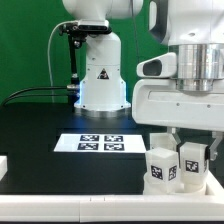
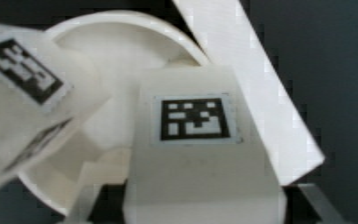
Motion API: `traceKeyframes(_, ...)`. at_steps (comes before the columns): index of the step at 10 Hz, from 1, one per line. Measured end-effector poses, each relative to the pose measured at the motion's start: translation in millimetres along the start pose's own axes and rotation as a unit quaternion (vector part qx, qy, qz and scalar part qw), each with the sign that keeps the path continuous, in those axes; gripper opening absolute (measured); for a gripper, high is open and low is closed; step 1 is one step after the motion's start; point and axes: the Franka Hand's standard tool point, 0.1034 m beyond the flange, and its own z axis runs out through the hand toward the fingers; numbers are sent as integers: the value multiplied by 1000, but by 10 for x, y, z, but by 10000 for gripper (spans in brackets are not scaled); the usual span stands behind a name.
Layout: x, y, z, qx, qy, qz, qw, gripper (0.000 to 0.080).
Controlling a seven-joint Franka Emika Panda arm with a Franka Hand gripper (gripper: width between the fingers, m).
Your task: Assemble stool
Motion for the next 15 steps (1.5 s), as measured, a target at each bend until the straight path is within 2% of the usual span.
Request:
traceKeyframes(1,7,19,3,13,3,127,992,334)
traceKeyframes(5,15,45,2,14,-1,240,971,334)
traceKeyframes(6,14,49,4,17,-7,309,951,334)
traceKeyframes(7,1,53,9,21,-18,409,912,334)
traceKeyframes(8,-11,49,14,24,-29,506,862,334)
traceKeyframes(9,-7,48,16,26,-34,537,842,334)
traceKeyframes(10,-9,47,16,27,-34,520,853,334)
traceKeyframes(11,-12,49,21,26,-33,516,855,408)
traceKeyframes(12,-40,51,22,19,-38,484,874,408)
traceKeyframes(13,-75,7,-21,8,-53,424,904,577)
traceKeyframes(14,-58,-44,-94,13,-59,355,933,637)
traceKeyframes(15,-61,-65,-153,18,-63,285,956,646)
